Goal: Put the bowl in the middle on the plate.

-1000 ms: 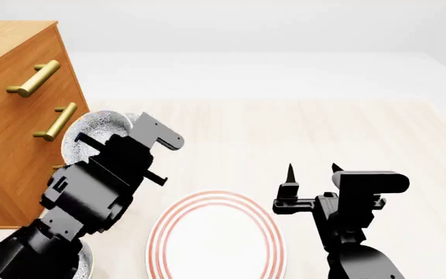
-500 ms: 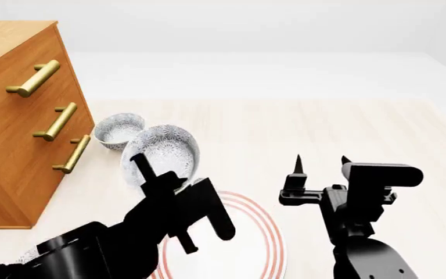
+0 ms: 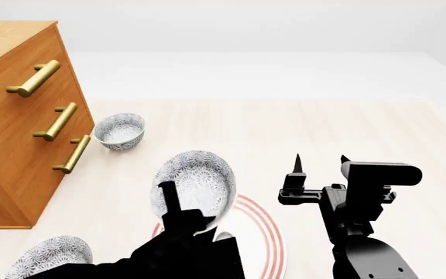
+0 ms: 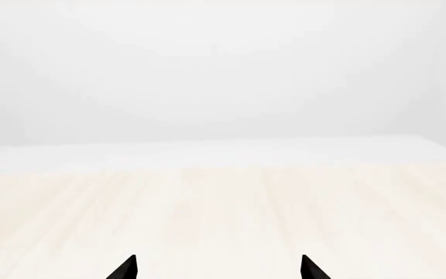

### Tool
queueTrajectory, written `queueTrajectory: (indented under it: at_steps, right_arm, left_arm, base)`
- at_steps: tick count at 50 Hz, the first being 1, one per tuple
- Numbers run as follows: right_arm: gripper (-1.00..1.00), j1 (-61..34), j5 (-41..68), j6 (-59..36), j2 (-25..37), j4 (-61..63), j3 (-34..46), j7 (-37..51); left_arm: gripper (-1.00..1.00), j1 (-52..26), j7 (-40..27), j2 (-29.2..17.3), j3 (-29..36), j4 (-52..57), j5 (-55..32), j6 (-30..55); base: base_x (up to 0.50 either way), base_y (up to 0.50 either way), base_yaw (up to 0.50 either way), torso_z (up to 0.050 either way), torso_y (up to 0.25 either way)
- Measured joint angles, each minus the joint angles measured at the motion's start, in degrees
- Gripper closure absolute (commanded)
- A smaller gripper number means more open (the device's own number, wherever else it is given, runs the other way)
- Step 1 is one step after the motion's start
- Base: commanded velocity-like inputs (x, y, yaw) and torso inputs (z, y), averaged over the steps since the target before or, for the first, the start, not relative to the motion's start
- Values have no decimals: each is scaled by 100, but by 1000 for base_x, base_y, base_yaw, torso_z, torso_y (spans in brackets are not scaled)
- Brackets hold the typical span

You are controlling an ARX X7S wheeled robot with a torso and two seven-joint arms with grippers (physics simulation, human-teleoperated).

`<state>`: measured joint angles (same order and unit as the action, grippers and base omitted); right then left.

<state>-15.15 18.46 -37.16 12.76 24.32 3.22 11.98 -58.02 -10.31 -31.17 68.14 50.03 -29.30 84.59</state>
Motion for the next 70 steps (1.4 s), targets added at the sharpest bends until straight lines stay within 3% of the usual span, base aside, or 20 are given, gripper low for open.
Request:
queueTrajectory:
  at_steps: [17,39,70]
  right_arm:
    - [-100,8,47,3,44,15,10,46]
    - [-100,40,107,42,96,15,-3,104]
    - [-100,103,170,129,149,-2,6,170]
  left_arm:
    - [100,-190,147,183,561,14,-91,-262]
    - [100,-371,434,395,1042,-1146,143,-1044]
    - [100,-198,619,510,1604,-1954,304,-1515]
  base:
    - [0,0,0,0,0]
    - [0,0,0,0,0]
    - [0,0,0,0,0]
